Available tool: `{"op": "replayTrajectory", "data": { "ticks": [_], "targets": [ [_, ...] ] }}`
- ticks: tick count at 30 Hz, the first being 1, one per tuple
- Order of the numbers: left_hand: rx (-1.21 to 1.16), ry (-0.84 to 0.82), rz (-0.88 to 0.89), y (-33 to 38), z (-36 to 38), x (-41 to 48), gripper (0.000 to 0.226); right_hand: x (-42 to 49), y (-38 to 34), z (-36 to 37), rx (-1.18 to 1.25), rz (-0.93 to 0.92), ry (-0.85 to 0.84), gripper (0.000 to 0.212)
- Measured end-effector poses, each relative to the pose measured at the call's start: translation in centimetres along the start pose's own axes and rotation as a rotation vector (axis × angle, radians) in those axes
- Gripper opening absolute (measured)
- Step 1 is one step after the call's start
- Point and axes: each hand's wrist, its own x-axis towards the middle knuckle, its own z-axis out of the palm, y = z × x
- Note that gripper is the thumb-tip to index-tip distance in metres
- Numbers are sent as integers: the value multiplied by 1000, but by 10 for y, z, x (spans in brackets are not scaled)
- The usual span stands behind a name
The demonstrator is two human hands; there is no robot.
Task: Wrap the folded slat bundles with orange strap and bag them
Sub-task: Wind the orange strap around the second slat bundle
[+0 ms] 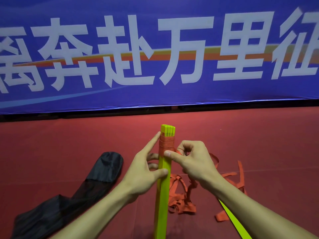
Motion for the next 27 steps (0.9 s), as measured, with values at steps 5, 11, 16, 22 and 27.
{"op": "replayTrajectory", "data": {
  "ticks": [5, 11, 16, 22, 27],
  "targets": [
    [-80, 27, -54, -1, 1, -2, 105, 0, 2, -2, 15, 4, -63, 43],
    [-74, 60, -27, -1, 2, 0, 105, -1, -2, -1, 20, 8, -87, 36],
    [-77, 35, -14, -2, 0, 0, 102, -3, -9, 0, 92, 50, -138, 38],
    [-78, 21, -16, -3, -4, 1, 103, -5, -15, -6, 436, 278, -264, 28],
    [-63, 32, -23, -9, -8, 4, 104, -2, -16, -12, 690, 489, -395, 13]
  ]
}}
